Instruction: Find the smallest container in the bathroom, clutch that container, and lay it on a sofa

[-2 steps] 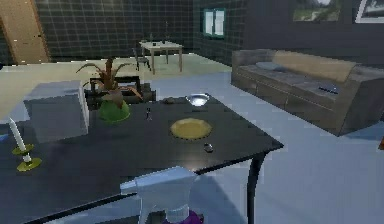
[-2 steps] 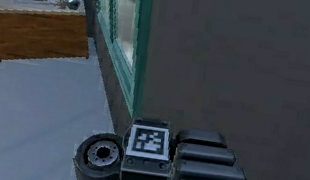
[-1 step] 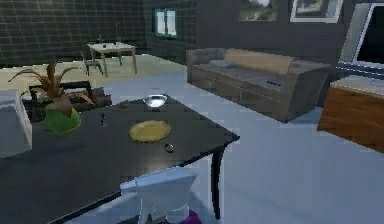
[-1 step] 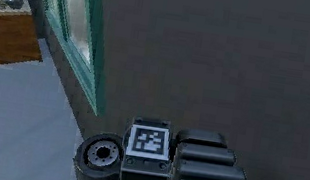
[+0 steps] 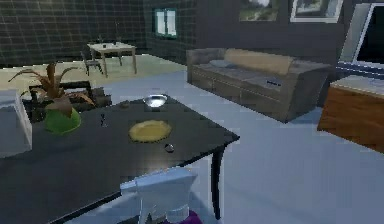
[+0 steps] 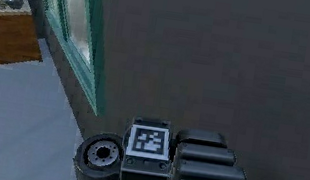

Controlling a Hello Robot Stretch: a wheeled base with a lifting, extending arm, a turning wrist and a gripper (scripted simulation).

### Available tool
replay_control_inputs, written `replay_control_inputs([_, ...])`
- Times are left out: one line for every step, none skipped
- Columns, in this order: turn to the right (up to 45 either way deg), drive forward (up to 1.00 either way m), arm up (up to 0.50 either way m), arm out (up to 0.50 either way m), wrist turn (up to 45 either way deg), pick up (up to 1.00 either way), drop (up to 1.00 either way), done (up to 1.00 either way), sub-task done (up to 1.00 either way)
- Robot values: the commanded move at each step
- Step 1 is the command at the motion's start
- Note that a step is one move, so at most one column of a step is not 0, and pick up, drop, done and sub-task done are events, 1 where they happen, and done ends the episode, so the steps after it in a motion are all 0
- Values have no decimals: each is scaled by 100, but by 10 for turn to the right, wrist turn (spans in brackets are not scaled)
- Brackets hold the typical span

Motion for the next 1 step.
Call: replay_control_inputs([330,0,0,0,0,0,0,0,0])
